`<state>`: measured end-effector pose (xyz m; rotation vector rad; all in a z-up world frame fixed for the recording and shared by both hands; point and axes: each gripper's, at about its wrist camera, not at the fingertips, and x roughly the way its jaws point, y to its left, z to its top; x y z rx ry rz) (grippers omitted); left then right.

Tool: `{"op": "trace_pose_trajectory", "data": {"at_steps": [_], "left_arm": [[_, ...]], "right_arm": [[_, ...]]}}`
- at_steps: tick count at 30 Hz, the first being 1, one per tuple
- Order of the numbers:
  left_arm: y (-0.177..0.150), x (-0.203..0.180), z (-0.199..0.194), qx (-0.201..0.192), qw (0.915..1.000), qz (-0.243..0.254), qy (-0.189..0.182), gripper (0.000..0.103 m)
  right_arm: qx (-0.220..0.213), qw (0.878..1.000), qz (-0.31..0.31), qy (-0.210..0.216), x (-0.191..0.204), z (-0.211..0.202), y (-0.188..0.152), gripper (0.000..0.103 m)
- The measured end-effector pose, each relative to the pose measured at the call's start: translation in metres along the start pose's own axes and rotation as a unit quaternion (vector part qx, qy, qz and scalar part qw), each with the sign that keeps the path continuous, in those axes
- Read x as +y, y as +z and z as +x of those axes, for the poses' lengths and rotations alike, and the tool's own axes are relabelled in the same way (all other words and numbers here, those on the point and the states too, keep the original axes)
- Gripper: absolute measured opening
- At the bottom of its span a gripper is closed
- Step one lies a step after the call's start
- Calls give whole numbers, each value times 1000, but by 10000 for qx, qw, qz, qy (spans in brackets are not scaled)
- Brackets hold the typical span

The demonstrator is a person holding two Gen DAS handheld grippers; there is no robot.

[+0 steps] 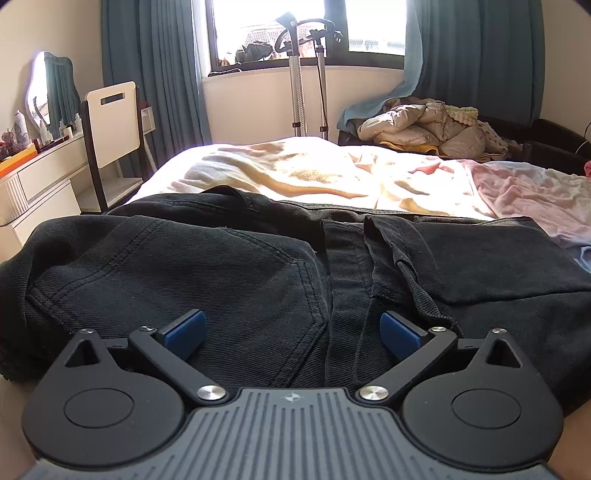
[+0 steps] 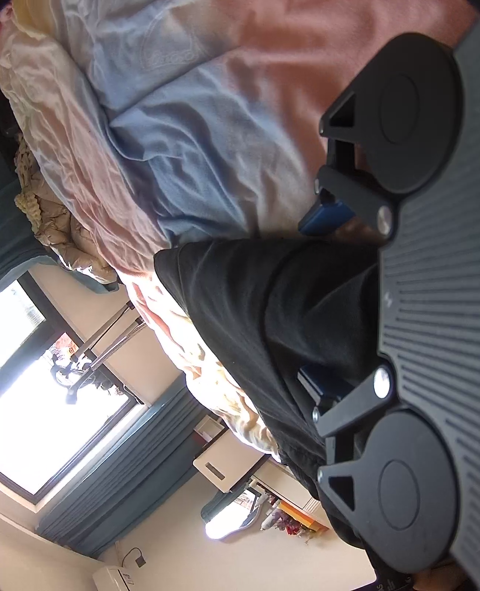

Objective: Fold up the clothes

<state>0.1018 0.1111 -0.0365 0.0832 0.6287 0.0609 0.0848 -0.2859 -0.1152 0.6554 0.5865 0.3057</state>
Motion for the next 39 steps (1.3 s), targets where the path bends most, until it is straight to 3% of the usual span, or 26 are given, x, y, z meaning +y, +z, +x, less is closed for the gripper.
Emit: {"op": "trace_pose_trajectory", "data": {"at_steps": [2,8,14,20,24,27,32,37,39], "left_arm": [[-1,-4,2,42,9999,101,60,101],[-5,-5,3,-2,9999,151,84,102],[-6,-7,6,21,9997,207,135,103],[-6,-9,8,32,9996,228,158,103],[-5,-8,10,60,9997,204,140,103],[-5,-9,9,72,9997,195,152,103],[-6,-9,9,64,9997,173,159,103],[-7,-11,10,52,9997,179,168,103],[-7,-11,11,58,9996,176,189,103]], "right_arm": [[8,9998,-187,47,0,4,0,87],[243,9985,111,478,-3,19,6,90],[-376,9933,-167,1079,22,-6,20,89],[305,9986,-2,438,4,22,5,89],[380,9987,-24,331,2,32,5,92],[370,9979,111,518,5,32,10,93],[-13,9932,440,1075,8,23,19,98],[608,9957,400,570,3,45,14,96],[617,9949,468,652,10,43,17,96]]}}
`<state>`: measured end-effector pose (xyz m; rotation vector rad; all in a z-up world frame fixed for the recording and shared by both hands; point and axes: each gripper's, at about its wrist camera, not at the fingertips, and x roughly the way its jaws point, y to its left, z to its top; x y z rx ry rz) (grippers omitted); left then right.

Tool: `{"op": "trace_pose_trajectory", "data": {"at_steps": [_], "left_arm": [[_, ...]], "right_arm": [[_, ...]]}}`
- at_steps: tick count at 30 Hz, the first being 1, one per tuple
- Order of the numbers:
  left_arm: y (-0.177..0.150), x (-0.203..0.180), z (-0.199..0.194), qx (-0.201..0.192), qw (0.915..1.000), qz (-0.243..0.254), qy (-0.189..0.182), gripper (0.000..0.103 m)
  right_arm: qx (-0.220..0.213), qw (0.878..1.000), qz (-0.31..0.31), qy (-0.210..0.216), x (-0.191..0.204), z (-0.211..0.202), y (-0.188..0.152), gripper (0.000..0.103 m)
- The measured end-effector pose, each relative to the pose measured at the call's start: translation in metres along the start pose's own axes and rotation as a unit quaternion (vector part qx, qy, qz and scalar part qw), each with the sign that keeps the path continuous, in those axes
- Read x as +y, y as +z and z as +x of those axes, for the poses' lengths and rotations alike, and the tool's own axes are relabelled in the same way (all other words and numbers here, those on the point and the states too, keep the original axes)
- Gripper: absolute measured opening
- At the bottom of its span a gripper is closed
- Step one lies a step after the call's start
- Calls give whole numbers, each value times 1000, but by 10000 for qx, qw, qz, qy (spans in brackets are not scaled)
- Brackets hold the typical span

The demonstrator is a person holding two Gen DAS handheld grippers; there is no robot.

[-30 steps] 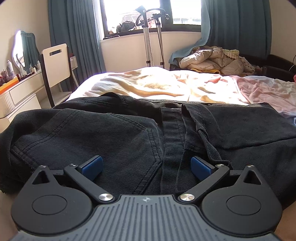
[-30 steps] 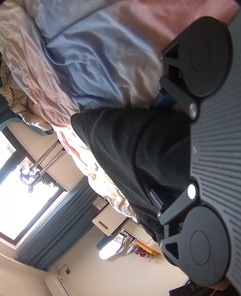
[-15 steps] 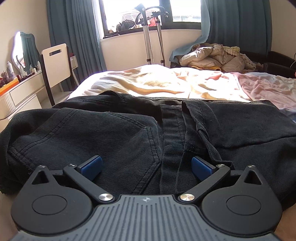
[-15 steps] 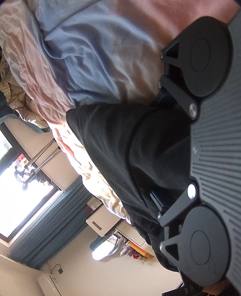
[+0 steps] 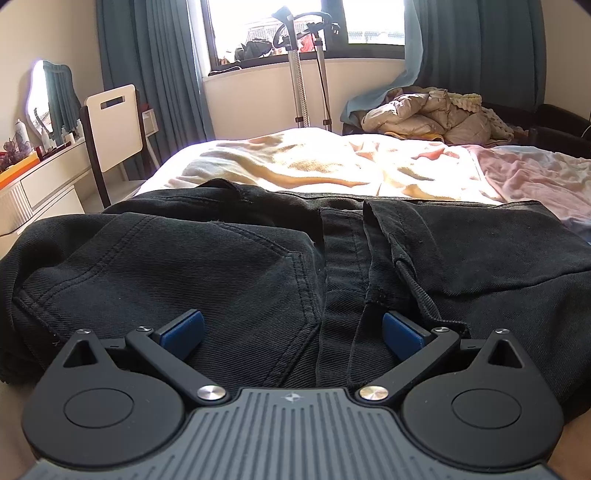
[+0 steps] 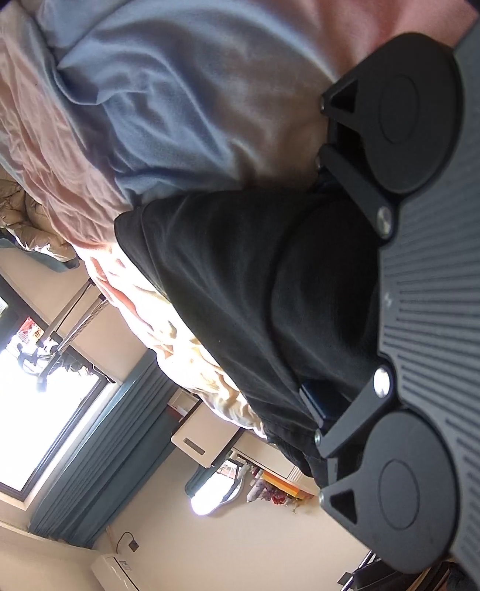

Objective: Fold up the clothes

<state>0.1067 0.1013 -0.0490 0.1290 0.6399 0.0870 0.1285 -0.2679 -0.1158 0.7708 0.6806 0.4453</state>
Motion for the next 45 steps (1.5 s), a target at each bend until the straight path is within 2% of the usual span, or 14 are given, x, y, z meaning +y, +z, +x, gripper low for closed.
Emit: {"op": "trace_pose_trajectory", "data": {"at_steps": [3,6,9,11,18,22,25,29,33,35,36,38,41,45], "left_arm": [[0,-1,0,13,10000,-6,22,103],[0,-2,0,11,10000,-16,22,103],[1,-2,1,20,10000,-20,8,103],[1,-2,1,33,10000,-20,-8,103],[1,-3,3,43,10000,-28,-29,103],[3,-3,5,11,9999,-48,-130,103],[4,-5,8,30,9999,-57,-148,103],[4,-10,11,61,9998,-57,-185,103],[4,-14,14,30,9998,-89,-167,103],[4,-15,13,3,9998,-132,-162,103],[3,-16,12,-10,9998,-146,-158,103],[3,-18,10,-38,9997,-174,-150,103],[2,-21,6,-57,9995,-246,-182,103],[1,-34,-7,-198,9992,-302,-173,103]], "right_arm": [[-441,9975,-16,560,16,-17,5,96],[-535,9962,45,684,19,-19,9,97],[-227,9991,257,239,5,-8,5,97],[-89,9988,489,-16,-4,-4,3,92],[-99,9982,553,-185,-3,-4,2,92],[-191,9965,812,-1,-6,-3,0,95],[-488,9929,1078,96,0,-10,-3,89],[-661,9902,1165,393,10,-19,-1,89],[-344,9927,1156,87,0,-6,0,88],[-333,9918,1231,-21,-5,-4,-3,69],[-349,9915,1252,-64,-6,-3,-4,65],[-397,9907,1291,-130,-8,-4,-5,47],[-614,9898,1273,-175,2,-14,0,29],[-954,9878,1229,-64,15,-33,13,21]]}}
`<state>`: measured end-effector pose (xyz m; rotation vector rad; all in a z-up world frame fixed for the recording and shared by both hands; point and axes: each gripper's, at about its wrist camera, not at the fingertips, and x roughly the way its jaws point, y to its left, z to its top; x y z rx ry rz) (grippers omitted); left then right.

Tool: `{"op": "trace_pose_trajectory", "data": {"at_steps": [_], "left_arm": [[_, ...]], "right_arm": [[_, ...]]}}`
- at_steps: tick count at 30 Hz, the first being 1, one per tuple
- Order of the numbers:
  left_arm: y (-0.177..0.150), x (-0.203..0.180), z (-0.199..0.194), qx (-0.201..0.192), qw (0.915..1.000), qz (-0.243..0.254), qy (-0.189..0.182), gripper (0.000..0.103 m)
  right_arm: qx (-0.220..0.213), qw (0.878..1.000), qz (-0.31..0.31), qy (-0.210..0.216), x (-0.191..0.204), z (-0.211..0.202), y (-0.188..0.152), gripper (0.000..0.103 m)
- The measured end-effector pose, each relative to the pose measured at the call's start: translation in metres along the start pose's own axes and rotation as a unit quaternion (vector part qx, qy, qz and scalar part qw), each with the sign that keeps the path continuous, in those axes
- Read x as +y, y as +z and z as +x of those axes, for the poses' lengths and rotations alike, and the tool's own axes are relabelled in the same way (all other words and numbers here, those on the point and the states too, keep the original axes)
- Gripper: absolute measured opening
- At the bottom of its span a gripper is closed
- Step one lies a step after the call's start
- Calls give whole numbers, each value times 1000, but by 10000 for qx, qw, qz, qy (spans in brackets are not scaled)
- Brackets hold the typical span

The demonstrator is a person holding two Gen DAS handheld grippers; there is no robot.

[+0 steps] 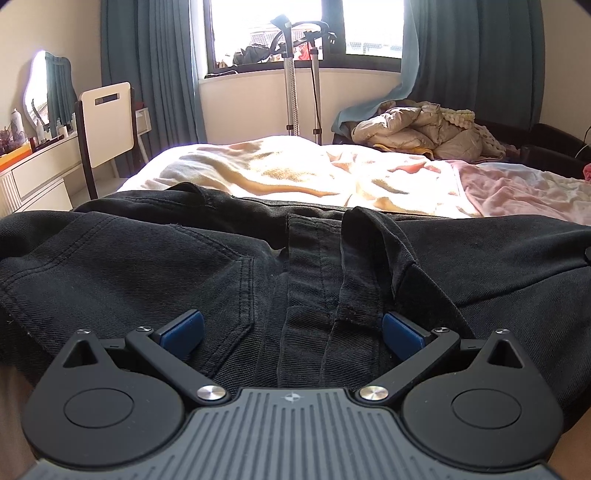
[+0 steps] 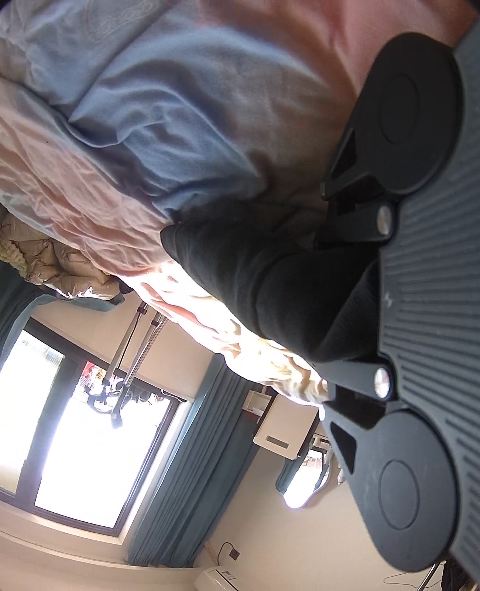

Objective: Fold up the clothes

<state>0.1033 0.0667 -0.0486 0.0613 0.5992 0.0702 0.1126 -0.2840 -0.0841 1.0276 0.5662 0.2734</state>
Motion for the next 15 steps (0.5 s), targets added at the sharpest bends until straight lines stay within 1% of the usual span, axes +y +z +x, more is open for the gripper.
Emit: {"op": "trace_pose_trajectory", "data": {"at_steps": [3,6,9,11,13,14,15], "left_arm": [[5,-9,-17,-253,9997,-1,-25,103],[15,-17,-29,-515,9987,42,5,103],[26,-25,-28,-544,9985,-23,17,103],[32,-42,-23,-462,9986,181,-173,103],[33,-71,-21,-461,9963,688,-239,103],[33,-84,-21,-493,9950,831,-269,103],[34,-97,-19,-438,9947,855,-378,103]], "right_arm": [[-235,9995,-180,53,12,-12,7,20],[-524,9985,-130,124,15,-26,20,19],[-798,9966,-21,204,15,-43,37,19],[-934,9954,16,227,16,-54,47,19],[-1156,9929,-28,290,20,-69,58,19],[-1272,9914,-63,309,22,-76,62,19],[-1401,9896,-111,307,23,-84,67,19]]}}
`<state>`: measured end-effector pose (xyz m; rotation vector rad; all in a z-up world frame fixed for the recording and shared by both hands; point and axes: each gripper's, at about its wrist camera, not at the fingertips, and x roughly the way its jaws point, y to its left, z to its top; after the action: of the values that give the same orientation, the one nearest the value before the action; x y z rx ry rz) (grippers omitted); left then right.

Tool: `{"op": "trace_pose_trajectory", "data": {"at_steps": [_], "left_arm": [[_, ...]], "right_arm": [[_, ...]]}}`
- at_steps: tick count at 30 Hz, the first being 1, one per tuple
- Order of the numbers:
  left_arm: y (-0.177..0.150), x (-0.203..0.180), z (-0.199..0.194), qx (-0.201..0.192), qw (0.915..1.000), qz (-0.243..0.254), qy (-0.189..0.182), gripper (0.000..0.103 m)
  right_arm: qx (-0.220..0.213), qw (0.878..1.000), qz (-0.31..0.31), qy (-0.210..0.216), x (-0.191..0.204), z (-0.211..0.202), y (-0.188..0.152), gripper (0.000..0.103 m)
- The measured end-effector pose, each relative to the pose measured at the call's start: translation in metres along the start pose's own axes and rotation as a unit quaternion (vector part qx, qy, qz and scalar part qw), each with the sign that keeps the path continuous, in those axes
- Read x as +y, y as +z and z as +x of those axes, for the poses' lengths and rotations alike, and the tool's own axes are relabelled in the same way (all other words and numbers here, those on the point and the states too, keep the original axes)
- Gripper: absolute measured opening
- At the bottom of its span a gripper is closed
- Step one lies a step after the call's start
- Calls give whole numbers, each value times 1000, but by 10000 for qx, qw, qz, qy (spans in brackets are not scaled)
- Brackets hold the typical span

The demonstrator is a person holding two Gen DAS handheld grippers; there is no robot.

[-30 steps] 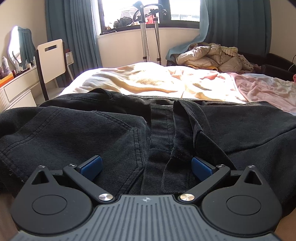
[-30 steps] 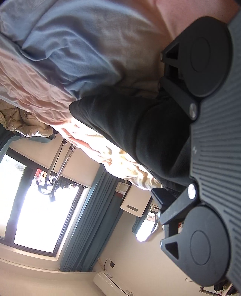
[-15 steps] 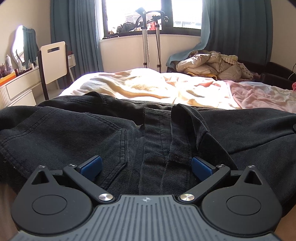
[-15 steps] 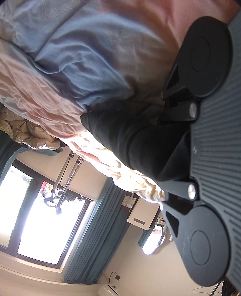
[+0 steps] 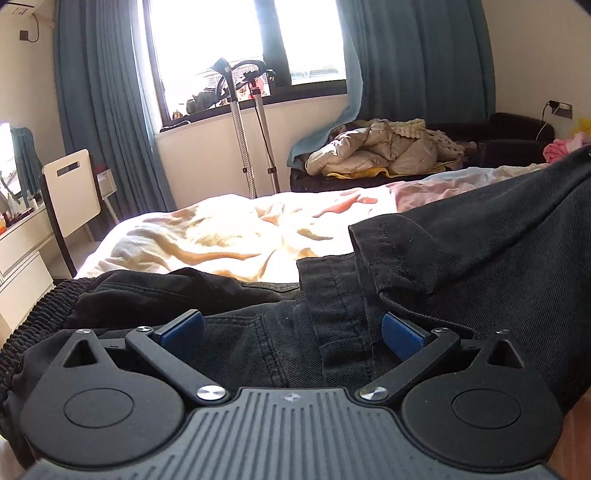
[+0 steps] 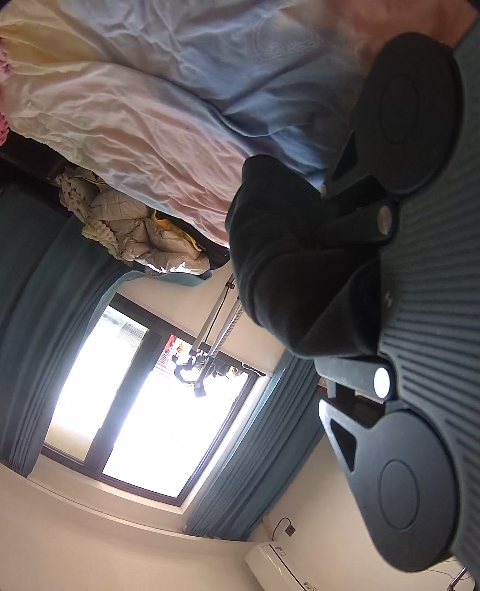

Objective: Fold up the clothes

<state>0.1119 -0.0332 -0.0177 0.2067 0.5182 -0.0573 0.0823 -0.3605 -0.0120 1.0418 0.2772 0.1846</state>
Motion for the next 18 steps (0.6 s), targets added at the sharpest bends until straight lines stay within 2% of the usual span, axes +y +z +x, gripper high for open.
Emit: {"op": "trace_pose_trajectory", "data": {"at_steps": [5,9,14,18], "left_arm": [[10,-67,16,186,9983,197,-525,103],[13,-125,24,140,9957,382,-837,103],[10,-162,41,300,9921,142,-1213,103],[7,-152,48,444,9899,211,-1331,103]], "right_arm": [[-768,9961,-412,-154,2,-33,37,19],[-1347,9868,-841,-333,3,-55,57,19],[-1765,9713,-1531,-436,11,-63,64,20],[-1778,9623,-2026,-367,10,-57,57,20]]}}
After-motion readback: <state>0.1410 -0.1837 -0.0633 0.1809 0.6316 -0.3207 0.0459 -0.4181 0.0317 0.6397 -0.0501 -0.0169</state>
